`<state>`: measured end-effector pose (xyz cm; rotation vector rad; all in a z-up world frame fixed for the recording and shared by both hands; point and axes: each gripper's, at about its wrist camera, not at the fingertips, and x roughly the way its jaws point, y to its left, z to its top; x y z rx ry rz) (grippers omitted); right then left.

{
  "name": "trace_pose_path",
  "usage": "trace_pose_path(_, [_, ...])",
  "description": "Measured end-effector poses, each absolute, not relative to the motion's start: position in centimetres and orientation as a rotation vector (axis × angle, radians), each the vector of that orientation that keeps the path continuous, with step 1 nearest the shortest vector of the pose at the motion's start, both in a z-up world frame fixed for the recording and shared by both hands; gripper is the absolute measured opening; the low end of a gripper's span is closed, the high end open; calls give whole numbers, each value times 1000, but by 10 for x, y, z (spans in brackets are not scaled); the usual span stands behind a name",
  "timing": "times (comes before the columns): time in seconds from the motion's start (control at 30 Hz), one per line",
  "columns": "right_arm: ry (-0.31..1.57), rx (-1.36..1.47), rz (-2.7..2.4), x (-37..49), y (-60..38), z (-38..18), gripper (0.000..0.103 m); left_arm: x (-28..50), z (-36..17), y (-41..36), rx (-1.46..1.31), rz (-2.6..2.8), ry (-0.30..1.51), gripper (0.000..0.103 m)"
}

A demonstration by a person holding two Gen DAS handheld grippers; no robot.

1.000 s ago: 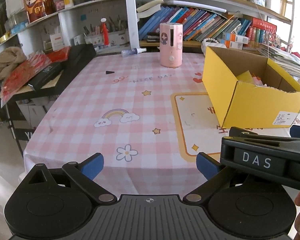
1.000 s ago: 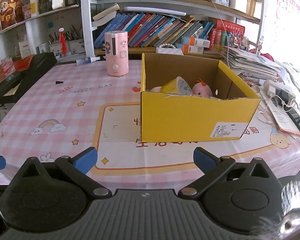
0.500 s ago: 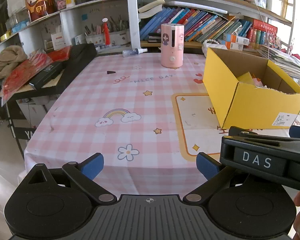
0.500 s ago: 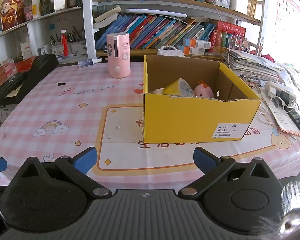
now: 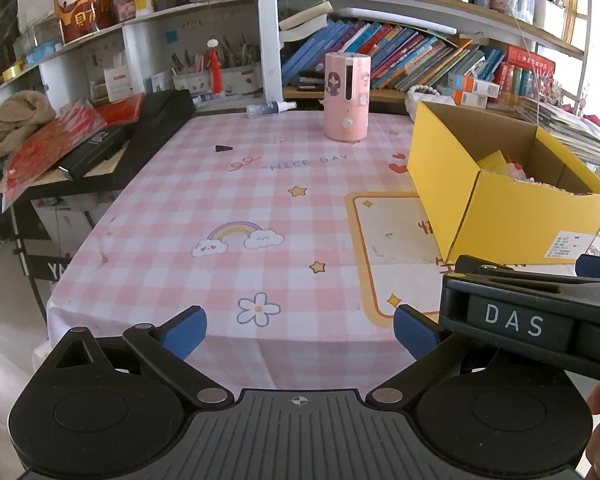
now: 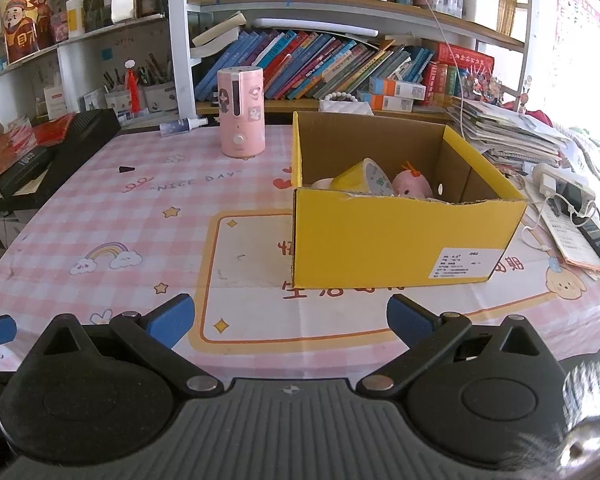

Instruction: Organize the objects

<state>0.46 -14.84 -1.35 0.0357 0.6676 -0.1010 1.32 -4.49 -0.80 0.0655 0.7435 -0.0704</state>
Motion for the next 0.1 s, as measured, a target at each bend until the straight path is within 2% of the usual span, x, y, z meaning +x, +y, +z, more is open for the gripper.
trace_pose_path(0.1, [665,34,-103,5,-149,-14,103,16,-8,-45,73,-81,751,101])
